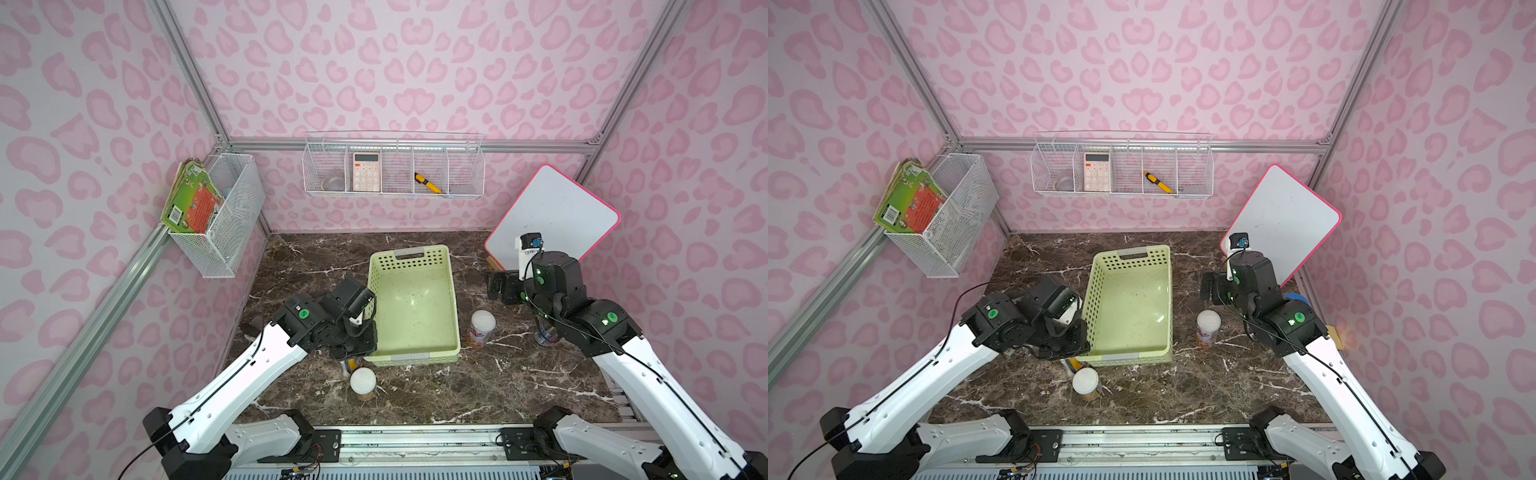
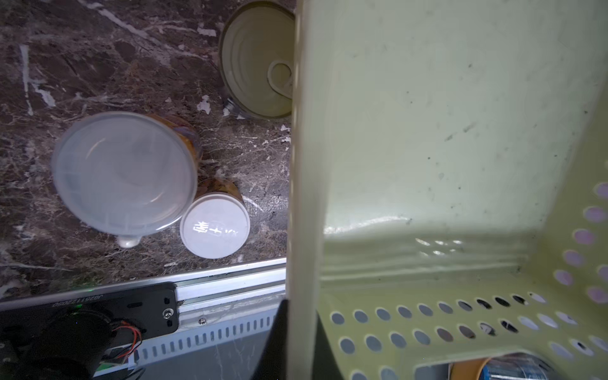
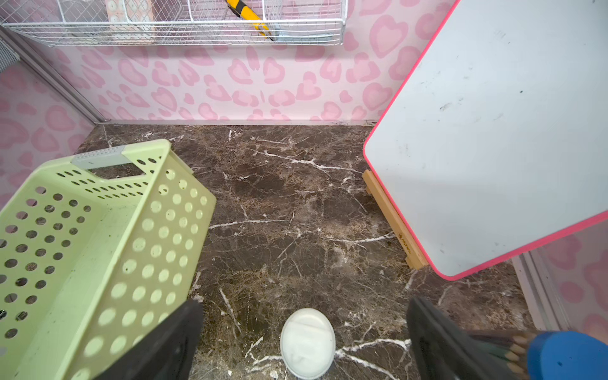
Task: Put the canned food in the basket
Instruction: Place the basket at the center of the board.
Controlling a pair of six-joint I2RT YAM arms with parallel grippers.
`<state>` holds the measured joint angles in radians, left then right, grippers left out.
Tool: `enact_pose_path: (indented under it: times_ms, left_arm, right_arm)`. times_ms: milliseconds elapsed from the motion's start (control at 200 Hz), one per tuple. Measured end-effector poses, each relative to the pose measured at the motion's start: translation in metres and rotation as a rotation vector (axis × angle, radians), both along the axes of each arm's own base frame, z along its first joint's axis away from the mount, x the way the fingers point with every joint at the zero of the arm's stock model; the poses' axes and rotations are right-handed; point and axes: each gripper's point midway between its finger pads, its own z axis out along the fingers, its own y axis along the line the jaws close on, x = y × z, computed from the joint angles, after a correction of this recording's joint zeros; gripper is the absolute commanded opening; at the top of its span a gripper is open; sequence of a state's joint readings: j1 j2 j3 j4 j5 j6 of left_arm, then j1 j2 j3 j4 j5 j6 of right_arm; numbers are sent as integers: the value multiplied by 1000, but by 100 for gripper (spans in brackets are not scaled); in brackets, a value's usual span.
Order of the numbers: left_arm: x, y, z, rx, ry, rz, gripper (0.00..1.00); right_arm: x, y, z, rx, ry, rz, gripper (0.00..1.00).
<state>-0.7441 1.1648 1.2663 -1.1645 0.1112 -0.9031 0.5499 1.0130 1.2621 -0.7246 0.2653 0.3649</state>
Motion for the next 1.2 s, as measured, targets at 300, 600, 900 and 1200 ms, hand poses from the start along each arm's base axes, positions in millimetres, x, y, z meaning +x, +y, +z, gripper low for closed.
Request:
enact_pose_path:
  times_ms: [300, 600, 900, 1200]
  left_arm:
    - [13, -47, -26, 19, 13, 9, 0]
    - [8, -55, -63, 68, 67, 16, 0]
    - [-13, -72, -112, 139, 170, -27, 0]
    - [-27, -75, -137, 197, 199, -45, 39]
  right_arm:
    - [-4, -11, -12, -7, 21, -16, 100]
    - [-7, -18, -26, -18, 47, -4, 100]
    - [-7, -19, -48, -27, 96, 20, 100]
    - [-5, 3, -101, -31, 272, 105, 100]
